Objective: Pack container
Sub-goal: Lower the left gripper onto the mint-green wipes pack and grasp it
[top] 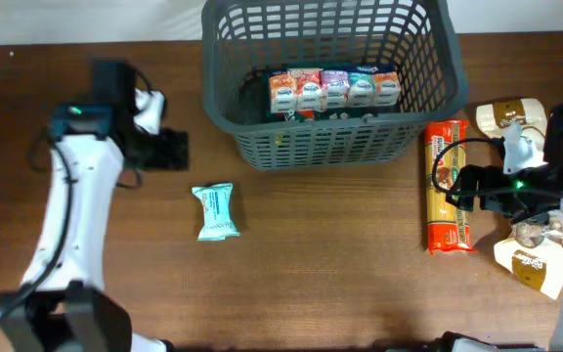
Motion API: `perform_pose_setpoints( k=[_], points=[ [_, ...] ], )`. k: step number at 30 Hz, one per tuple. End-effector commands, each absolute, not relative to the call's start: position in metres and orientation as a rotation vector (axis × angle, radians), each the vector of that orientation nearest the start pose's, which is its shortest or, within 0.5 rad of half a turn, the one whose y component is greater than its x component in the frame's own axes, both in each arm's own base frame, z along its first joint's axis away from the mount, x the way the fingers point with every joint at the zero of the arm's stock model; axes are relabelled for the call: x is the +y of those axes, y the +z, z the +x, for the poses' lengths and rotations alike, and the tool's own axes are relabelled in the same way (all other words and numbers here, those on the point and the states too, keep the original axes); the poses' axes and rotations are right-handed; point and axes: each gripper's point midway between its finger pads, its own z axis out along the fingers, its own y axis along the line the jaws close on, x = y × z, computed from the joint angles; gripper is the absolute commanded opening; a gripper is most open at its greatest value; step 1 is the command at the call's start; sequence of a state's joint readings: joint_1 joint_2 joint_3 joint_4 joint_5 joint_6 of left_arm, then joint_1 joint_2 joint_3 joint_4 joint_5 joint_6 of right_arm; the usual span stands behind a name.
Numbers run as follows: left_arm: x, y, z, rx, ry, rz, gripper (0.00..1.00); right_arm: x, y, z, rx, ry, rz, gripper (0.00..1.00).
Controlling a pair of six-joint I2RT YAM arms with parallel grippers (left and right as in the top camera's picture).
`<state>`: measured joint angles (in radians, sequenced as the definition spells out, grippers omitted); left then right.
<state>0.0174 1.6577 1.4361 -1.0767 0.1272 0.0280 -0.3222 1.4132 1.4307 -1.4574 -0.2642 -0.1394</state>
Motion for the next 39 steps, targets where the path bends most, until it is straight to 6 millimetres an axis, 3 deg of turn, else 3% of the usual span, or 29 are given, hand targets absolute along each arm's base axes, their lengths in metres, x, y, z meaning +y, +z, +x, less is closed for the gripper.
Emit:
perform_pose_setpoints(
  k=[1, 5, 10, 14, 20, 26, 39],
  points=[
    [-0.044, 0.105, 0.343, 2.901, -0.377, 0.042, 0.95, -0.038, 0.205, 0.259, 2.904, 0.348, 0.224, 0.99],
    [-0.047, 0.066, 0.33, 2.931, -0.362, -0.024, 0.98, -0.038, 0.205, 0.259, 2.904, 0.348, 0.224, 0.99],
    [-0.049, 0.04, 0.317, 2.956, -0.371, -0.061, 0.98, -0.038, 0.205, 0.259, 2.904, 0.348, 0.224, 0.99],
    [-0.055, 0.032, 0.31, 2.971, -0.371, -0.057, 0.96, -0.038, 0.205, 0.259, 2.904, 0.348, 0.224, 0.99],
    [-0.059, 0.027, 0.309, 2.984, -0.228, -0.078, 0.94, -0.037, 0.205, 0.258, 2.906, 0.349, 0.224, 0.99],
    [-0.07, 0.021, 0.306, 3.004, -0.202, -0.172, 0.94, -0.037, 0.205, 0.257, 2.911, 0.352, 0.226, 0.99],
    [-0.069, -0.012, 0.303, 3.065, -0.152, -0.372, 0.93, -0.037, 0.205, 0.256, 2.916, 0.354, 0.227, 0.99]
  ],
)
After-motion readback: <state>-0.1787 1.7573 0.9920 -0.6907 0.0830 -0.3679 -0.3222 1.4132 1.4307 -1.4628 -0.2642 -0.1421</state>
